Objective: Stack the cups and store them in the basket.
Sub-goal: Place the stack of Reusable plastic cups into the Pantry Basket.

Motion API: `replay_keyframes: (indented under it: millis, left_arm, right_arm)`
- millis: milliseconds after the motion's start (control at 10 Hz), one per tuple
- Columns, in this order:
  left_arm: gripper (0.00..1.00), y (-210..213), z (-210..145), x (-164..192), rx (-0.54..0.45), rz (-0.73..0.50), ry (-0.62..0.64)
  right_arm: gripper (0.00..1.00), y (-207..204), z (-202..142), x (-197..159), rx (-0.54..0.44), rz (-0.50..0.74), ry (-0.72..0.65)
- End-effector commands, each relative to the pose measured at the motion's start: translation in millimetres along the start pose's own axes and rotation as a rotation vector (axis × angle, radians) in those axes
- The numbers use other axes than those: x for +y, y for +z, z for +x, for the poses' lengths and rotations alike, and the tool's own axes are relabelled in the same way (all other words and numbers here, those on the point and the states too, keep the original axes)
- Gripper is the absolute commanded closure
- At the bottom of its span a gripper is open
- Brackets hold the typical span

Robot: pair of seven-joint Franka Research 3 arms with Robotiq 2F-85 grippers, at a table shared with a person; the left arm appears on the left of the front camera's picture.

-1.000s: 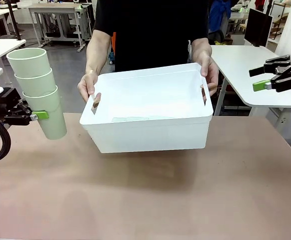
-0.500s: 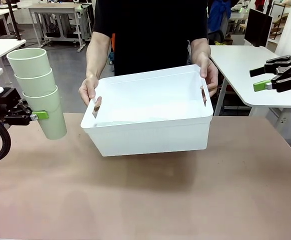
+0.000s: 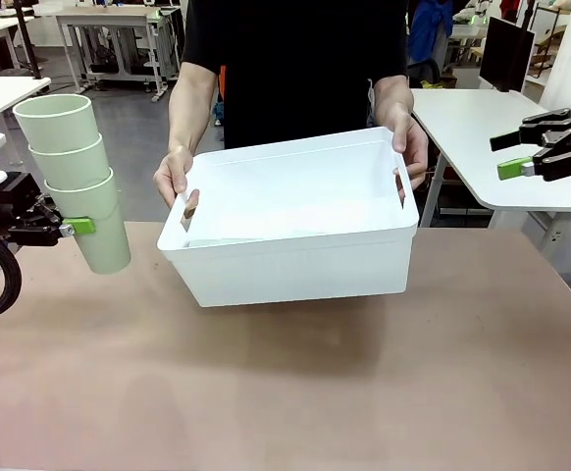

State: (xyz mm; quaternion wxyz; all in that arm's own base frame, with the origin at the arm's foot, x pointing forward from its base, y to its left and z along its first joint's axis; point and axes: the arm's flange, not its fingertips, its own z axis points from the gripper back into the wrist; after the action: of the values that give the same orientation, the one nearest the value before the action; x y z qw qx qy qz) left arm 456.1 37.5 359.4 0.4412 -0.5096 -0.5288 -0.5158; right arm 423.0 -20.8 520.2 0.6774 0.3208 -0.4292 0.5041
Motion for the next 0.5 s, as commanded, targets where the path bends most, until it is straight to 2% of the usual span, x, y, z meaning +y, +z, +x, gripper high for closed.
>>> replay_keyframes:
  millis: [0,400]
  left_arm:
    - [0.1,-3,21,3,0.009,0.037,-0.004]
    - [0.1,-32,116,15,0.228,0.09,0.004]
  right_arm:
    - [0.0,0,4,0,-0.014,0.002,-0.012]
    - [0.0,0,4,0,-0.014,0.002,-0.012]
